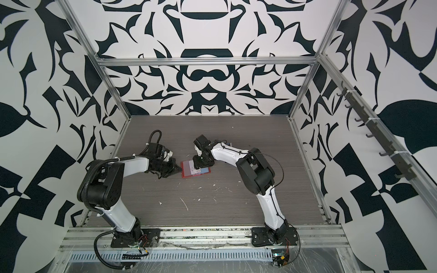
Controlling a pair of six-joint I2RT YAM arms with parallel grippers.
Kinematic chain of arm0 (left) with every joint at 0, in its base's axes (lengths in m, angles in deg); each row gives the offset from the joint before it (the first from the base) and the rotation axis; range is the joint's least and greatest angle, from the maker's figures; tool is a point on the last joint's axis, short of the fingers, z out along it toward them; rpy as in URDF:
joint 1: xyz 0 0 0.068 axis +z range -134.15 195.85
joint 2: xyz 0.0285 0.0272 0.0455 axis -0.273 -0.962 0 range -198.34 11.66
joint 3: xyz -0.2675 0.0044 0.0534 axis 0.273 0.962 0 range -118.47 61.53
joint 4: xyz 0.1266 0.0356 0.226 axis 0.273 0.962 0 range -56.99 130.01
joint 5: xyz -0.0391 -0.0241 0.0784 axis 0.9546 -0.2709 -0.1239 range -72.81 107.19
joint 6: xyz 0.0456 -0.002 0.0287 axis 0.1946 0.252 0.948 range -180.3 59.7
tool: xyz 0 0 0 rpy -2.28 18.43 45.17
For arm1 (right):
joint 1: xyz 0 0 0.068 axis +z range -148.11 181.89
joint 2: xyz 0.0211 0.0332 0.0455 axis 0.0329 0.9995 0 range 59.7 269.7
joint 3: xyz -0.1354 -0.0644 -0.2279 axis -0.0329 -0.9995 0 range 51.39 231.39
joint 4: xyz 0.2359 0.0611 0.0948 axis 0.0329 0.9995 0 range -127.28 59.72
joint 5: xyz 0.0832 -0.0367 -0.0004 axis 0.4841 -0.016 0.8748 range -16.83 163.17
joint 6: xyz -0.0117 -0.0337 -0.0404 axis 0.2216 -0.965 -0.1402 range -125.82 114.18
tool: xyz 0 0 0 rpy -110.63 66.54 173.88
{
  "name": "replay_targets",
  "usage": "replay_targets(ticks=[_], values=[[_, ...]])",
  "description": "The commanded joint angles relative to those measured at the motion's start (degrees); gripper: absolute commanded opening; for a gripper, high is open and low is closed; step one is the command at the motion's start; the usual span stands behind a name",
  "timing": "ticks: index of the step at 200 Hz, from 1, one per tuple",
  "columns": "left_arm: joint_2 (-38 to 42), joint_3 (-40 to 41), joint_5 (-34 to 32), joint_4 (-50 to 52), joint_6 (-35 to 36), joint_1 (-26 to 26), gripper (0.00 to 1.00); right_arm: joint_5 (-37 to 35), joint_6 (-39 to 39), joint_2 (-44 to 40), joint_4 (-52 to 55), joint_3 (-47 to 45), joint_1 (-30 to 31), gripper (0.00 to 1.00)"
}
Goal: Insert credit cards into a card holder
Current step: Insert the credit card into the card slot.
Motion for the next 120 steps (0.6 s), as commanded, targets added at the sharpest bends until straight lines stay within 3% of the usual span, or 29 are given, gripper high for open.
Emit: replay_targets(ticks=[1,21,67,120], values=[[1.67,-1.28,0.2,2.05,0.8,-0.01,0.0,-4.06,-1.23,-3.16,2.18,2.99,0.93,0.53],[1.72,-1.38,0.33,2.15,0.84,-0.01,0.0,-6.6,-1.38,-2.62,3.51,4.26,1.23,0.45],[1.58,-1.54,0.46,2.24,0.89,-0.01,0.0,-11.87,-2.17,0.79,8.25,8.4,1.95,0.12],[1.44,-1.8,0.64,2.24,0.86,-0.01,0.0,-14.77,-2.47,4.53,11.82,11.51,2.49,0.0]])
